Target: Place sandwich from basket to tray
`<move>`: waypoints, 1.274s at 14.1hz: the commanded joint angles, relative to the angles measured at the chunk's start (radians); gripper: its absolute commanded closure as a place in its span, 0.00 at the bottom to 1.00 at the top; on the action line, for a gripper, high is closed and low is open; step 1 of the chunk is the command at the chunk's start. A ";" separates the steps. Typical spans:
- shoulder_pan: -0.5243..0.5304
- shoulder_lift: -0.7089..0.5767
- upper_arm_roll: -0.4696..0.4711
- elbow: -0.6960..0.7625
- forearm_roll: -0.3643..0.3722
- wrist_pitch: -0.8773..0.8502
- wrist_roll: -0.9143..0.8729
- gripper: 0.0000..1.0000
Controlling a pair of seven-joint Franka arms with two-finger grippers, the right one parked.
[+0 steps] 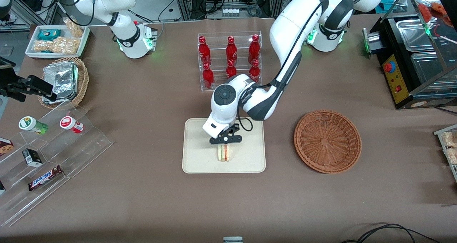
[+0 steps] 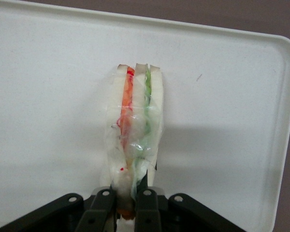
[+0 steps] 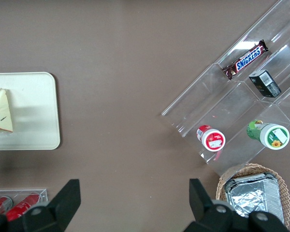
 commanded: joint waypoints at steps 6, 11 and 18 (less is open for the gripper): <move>-0.006 -0.063 0.006 0.031 0.025 -0.060 -0.026 0.00; 0.024 -0.323 0.028 -0.070 0.037 -0.256 -0.011 0.00; 0.157 -0.525 0.046 -0.314 0.059 -0.333 -0.068 0.00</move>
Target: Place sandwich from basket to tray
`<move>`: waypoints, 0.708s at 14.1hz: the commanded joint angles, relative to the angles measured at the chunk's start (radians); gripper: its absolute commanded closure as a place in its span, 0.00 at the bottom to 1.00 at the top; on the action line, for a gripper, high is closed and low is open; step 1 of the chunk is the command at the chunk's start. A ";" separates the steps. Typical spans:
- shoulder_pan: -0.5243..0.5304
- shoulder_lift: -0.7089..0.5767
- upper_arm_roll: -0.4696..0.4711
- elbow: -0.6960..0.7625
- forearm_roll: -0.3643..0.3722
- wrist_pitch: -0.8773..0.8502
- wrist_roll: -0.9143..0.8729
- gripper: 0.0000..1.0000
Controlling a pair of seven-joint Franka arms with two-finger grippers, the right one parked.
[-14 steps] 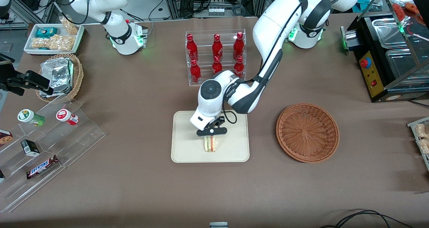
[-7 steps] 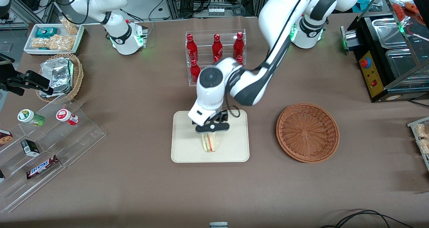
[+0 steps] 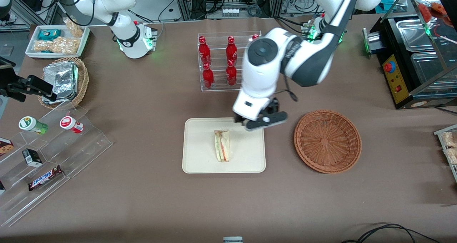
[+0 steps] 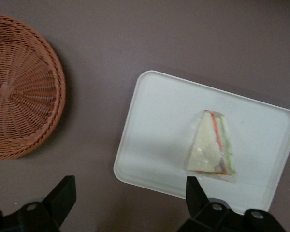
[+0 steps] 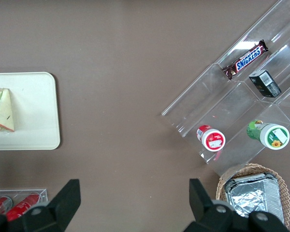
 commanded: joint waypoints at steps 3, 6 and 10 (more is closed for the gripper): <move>0.156 -0.171 -0.007 -0.228 0.018 -0.004 0.132 0.00; 0.280 -0.293 -0.007 -0.363 0.003 -0.006 0.336 0.00; 0.389 -0.356 -0.007 -0.391 0.000 -0.094 0.491 0.00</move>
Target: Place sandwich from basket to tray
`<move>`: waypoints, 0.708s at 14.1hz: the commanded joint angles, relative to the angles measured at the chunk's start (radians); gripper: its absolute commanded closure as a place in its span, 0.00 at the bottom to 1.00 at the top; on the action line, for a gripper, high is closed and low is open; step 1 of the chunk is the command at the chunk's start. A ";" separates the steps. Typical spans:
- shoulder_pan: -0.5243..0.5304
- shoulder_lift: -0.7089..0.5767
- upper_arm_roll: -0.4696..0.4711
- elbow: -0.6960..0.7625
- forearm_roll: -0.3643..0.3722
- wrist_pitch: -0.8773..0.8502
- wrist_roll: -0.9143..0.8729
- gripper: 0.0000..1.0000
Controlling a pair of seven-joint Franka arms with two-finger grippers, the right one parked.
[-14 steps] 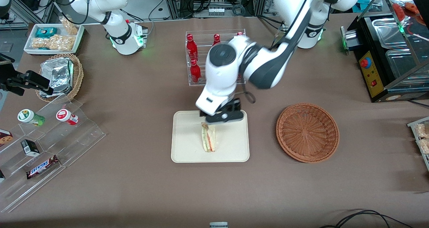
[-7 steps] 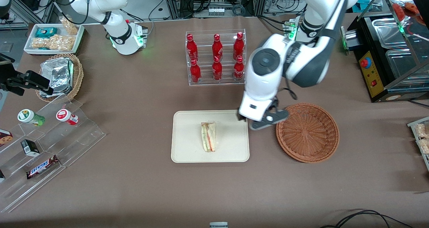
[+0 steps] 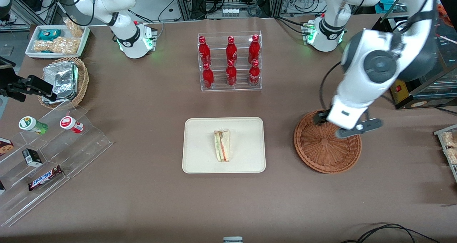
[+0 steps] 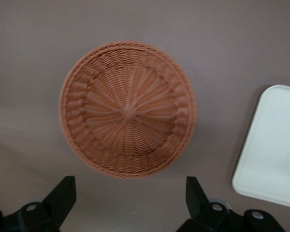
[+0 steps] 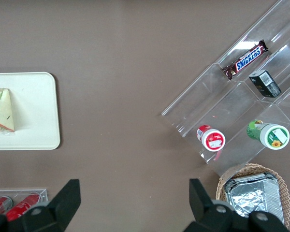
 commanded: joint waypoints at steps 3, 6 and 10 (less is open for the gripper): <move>0.094 -0.087 -0.013 -0.029 -0.005 -0.104 0.160 0.00; 0.207 -0.104 -0.059 0.026 -0.014 -0.193 0.221 0.00; 0.300 -0.151 -0.078 0.040 -0.075 -0.207 0.409 0.00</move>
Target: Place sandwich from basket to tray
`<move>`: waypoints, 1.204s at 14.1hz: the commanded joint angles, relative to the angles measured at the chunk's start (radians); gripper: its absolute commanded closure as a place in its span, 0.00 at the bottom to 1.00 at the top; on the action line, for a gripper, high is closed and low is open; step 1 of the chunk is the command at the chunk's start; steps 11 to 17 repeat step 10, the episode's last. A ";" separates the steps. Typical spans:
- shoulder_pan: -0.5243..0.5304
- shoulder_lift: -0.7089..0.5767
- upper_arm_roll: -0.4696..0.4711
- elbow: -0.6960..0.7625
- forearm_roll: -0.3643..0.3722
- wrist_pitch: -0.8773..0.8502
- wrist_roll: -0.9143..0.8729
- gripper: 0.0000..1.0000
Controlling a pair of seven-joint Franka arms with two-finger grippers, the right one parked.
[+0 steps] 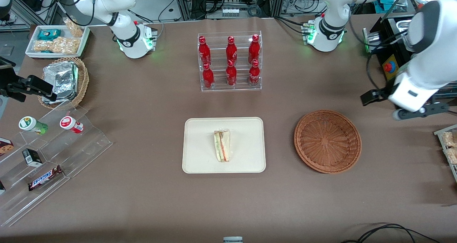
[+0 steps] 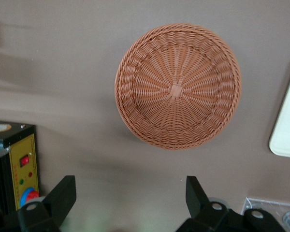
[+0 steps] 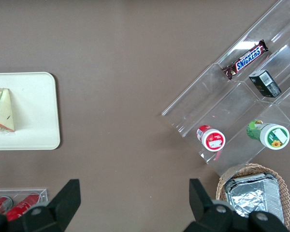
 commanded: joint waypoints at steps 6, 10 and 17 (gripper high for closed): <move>0.028 -0.029 0.059 0.111 -0.031 -0.013 0.200 0.00; 0.028 -0.034 0.097 0.117 -0.098 -0.022 0.197 0.00; 0.028 -0.034 0.097 0.117 -0.098 -0.022 0.197 0.00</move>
